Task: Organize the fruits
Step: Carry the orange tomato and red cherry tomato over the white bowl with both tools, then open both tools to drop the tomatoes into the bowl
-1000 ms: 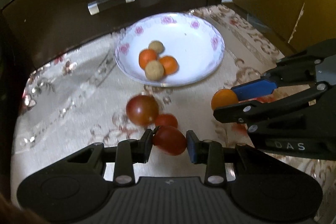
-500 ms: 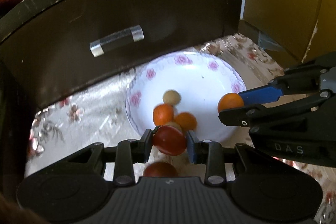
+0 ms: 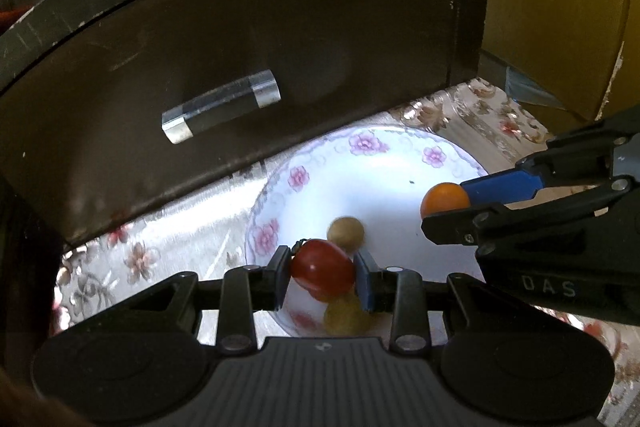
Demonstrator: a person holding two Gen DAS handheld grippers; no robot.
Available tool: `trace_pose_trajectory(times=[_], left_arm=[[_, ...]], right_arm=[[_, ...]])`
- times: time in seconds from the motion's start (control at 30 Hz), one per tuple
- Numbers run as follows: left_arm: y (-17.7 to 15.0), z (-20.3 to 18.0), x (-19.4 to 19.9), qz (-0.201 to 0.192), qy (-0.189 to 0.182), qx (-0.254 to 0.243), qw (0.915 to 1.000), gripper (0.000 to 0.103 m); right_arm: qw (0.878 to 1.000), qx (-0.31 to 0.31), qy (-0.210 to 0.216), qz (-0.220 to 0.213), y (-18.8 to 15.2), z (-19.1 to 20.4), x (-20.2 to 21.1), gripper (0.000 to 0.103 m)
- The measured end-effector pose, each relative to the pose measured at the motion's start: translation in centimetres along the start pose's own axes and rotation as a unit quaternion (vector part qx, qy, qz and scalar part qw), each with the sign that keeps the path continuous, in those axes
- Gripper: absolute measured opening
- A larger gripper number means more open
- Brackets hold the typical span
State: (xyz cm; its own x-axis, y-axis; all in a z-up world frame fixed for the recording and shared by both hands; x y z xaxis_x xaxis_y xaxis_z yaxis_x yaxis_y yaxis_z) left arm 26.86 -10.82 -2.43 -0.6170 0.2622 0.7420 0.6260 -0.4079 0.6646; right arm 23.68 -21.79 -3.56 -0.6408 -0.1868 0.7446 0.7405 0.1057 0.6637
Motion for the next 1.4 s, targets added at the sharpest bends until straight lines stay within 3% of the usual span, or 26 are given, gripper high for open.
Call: trace_pose_trajectory(times=[0.8,1.4], left_arm=[[1.0,0.8,-2.1,-0.012,0.007,0.005,0.9999,0.041],[1.0,0.9,-1.9,-0.014,0.011,0.009,0.9998,0.042]], right_arm=[[1.000,-0.023,0.002,-0.003,0.4,-1.2,-3.0,0.027],[1.000,-0.023,-0.004,-0.007,0.5,-1.6,-2.9,0.030]])
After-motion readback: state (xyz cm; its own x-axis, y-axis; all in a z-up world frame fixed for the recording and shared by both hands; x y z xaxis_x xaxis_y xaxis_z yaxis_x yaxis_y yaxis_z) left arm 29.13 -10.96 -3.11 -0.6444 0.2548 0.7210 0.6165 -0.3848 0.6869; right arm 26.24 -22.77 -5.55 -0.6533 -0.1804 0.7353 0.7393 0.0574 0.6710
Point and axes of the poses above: each gripper's, at about its wrist camera, not at the fingertips, and x roughly against the way its jaws point, z to its left, y to its top, the point moved 4 cm from there along -x, roughly the way its jaws point, and after that the axes turned 3 degrees about -y, right-handed, at the moved point
